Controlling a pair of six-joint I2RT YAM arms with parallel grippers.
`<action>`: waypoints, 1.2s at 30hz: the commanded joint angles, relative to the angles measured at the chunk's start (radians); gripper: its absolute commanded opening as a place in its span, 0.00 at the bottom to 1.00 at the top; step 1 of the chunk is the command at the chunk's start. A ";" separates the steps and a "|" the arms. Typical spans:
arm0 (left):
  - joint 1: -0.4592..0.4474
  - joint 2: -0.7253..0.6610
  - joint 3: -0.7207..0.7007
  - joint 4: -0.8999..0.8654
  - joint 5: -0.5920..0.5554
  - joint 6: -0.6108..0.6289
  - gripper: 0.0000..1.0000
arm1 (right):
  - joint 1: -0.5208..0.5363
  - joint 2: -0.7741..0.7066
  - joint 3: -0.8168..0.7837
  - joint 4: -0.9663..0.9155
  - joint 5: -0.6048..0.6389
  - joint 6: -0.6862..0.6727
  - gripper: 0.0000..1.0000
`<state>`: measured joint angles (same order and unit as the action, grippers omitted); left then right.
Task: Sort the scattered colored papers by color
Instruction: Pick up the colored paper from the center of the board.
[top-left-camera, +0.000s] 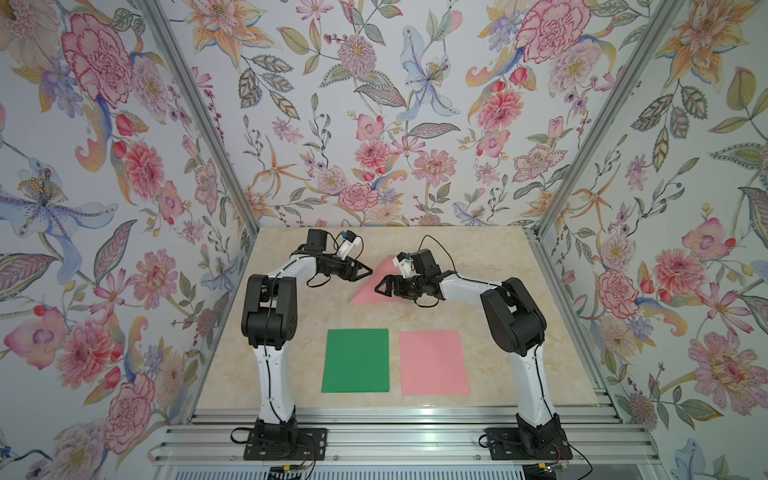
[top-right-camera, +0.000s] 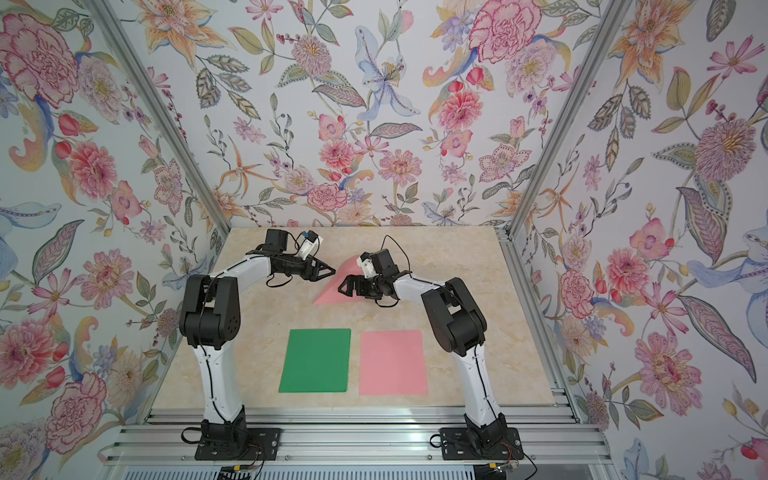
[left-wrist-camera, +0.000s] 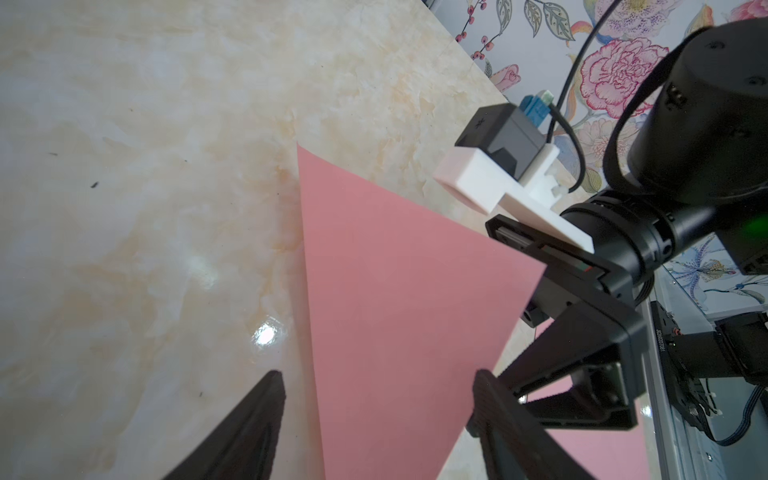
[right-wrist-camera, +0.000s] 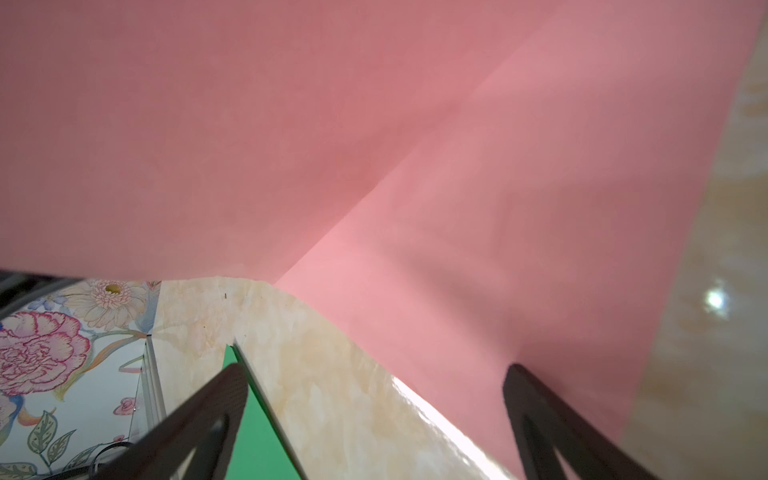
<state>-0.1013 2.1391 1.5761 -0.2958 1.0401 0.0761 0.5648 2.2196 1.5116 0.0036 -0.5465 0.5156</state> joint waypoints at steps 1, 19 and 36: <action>0.007 -0.014 0.018 -0.061 0.005 0.046 0.75 | -0.005 -0.002 -0.010 -0.010 -0.012 0.002 1.00; -0.009 0.024 0.018 -0.095 -0.107 0.068 0.60 | -0.009 -0.017 -0.030 -0.003 -0.021 -0.003 1.00; -0.012 0.046 0.046 -0.111 -0.140 0.038 0.00 | -0.011 -0.040 -0.028 -0.016 -0.023 -0.010 1.00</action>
<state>-0.1078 2.1616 1.5894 -0.3828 0.9295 0.1230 0.5602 2.2192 1.5028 0.0185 -0.5655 0.5156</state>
